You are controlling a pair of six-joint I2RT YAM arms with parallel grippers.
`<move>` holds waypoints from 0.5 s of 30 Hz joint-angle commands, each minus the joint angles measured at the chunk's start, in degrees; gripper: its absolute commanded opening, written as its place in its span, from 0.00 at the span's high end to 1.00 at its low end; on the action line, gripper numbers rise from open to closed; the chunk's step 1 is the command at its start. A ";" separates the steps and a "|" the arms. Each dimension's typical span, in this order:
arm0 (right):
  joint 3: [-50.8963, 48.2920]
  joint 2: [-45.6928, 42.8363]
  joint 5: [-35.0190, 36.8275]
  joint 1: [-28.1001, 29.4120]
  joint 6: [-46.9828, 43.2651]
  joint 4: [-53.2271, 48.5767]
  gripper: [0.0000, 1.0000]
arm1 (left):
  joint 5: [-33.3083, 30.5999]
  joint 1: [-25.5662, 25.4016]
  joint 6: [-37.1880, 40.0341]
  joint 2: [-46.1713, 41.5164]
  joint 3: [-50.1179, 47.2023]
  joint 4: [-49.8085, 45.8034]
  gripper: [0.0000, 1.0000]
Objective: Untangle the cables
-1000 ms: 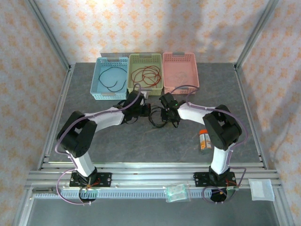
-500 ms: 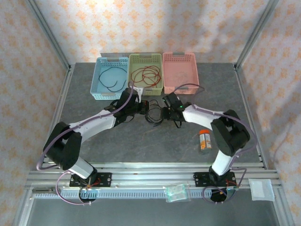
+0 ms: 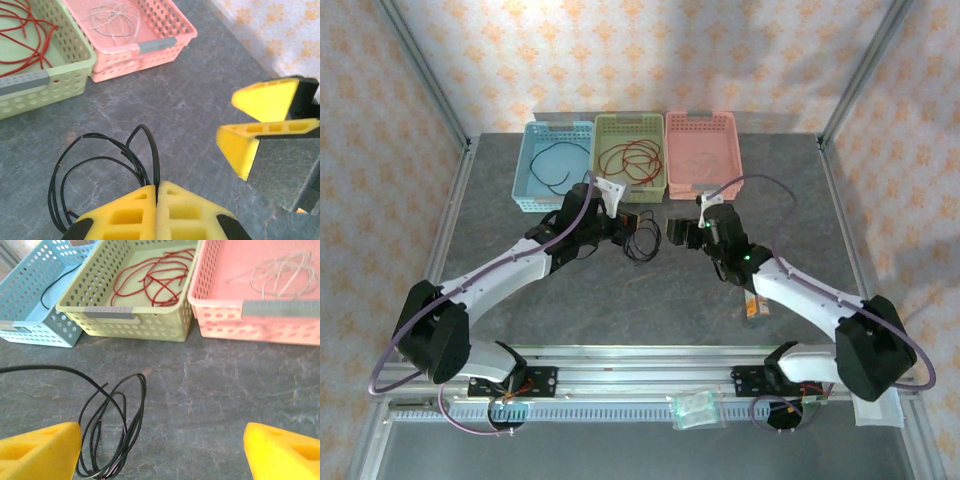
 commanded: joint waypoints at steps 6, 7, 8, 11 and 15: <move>1.49 -2.28 -8.67 -0.23 -15.77 -1.36 0.00 | 6.03 -0.48 4.10 -3.38 2.09 -2.45 1.00; 1.16 -2.38 -8.45 -0.27 -16.33 -0.77 0.00 | 6.58 -0.49 4.18 -3.46 2.12 -2.57 1.00; 0.76 -2.38 -8.37 -0.23 -17.31 -0.09 0.00 | 7.20 -0.54 4.25 -3.81 2.03 -2.68 1.00; 0.17 -1.45 -10.49 -0.62 -20.18 2.06 0.00 | 8.86 -0.56 4.29 -4.76 1.37 -2.03 1.00; 0.17 0.83 -16.98 -1.91 -21.83 6.11 0.03 | 9.72 -0.59 4.77 -5.27 1.41 -2.75 1.00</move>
